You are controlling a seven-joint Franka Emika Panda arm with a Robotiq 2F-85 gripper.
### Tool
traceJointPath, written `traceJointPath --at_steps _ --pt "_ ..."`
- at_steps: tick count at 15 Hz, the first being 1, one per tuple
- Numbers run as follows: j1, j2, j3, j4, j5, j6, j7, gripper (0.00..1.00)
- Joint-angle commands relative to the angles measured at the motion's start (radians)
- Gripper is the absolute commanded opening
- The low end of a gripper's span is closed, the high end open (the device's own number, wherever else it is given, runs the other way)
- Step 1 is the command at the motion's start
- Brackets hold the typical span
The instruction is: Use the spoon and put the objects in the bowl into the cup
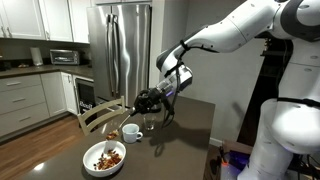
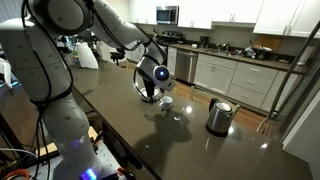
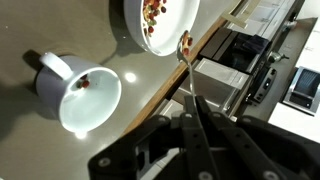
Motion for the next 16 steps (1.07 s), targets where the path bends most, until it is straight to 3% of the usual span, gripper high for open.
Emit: traceJointPath --at_steps 1,16 --pt "-0.028 -0.049 0.001 -0.028 -0.025 -0.024 0.007 0.05" --pt "-0.087 -0.114 -0.029 -0.104 -0.098 0.023 0.04 0.05"
